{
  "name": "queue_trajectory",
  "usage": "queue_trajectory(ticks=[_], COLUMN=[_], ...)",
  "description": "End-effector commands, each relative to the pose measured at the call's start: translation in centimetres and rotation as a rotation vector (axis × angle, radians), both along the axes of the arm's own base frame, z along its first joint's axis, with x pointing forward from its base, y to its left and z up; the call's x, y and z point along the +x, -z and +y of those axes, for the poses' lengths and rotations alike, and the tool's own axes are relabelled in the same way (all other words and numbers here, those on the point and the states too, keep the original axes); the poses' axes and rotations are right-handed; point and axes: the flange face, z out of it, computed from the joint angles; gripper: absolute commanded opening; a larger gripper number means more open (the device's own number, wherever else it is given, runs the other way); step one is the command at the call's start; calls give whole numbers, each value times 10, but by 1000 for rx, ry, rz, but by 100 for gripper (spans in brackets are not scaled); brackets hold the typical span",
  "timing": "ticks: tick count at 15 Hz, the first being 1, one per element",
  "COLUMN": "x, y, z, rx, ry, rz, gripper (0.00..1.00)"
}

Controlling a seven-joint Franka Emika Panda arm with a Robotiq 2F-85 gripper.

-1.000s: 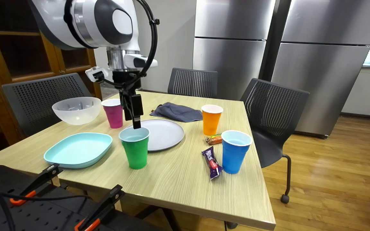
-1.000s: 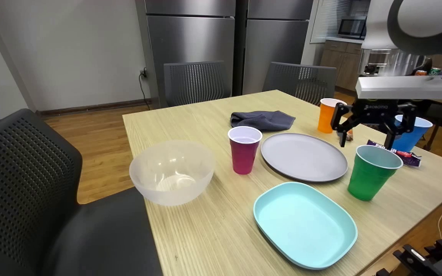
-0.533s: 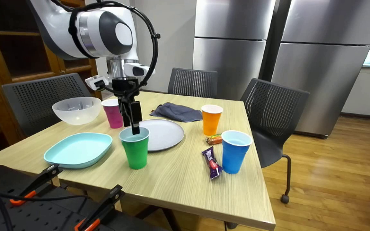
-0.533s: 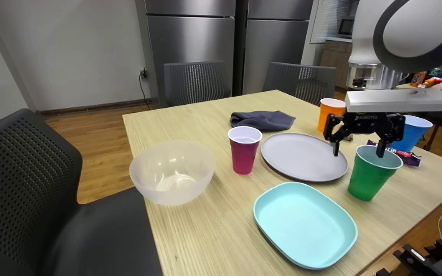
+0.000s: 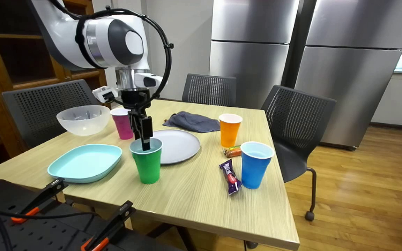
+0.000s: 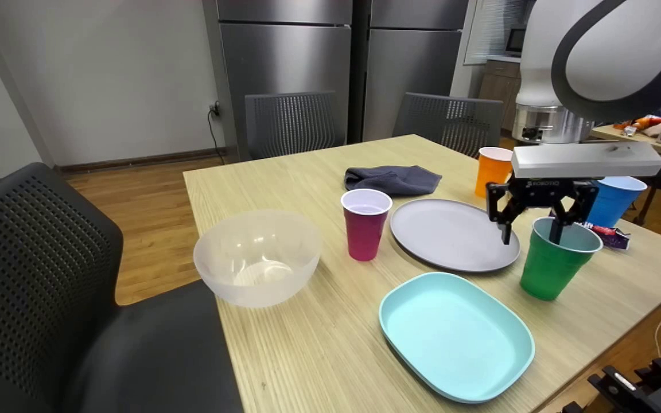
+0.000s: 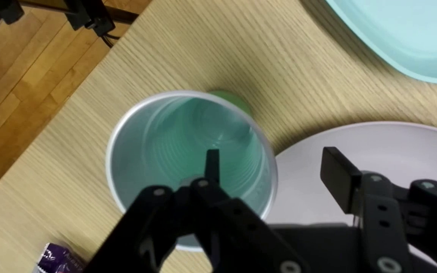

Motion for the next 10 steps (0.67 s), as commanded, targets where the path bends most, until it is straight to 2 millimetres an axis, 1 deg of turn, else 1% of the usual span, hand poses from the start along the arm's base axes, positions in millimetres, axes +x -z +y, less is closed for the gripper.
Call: queue_trajectory(ticks=[1,3,6,7,10], x=[3,3,1,0,0], y=[1,2,0,0,0], z=[3,3,4,4,4], rx=[-19,-22,-43,-48,-66], ry=[4,5,-5,-9,-11], rz=[-14,-7,1,1,1], gripper=[40,27,3,0,0])
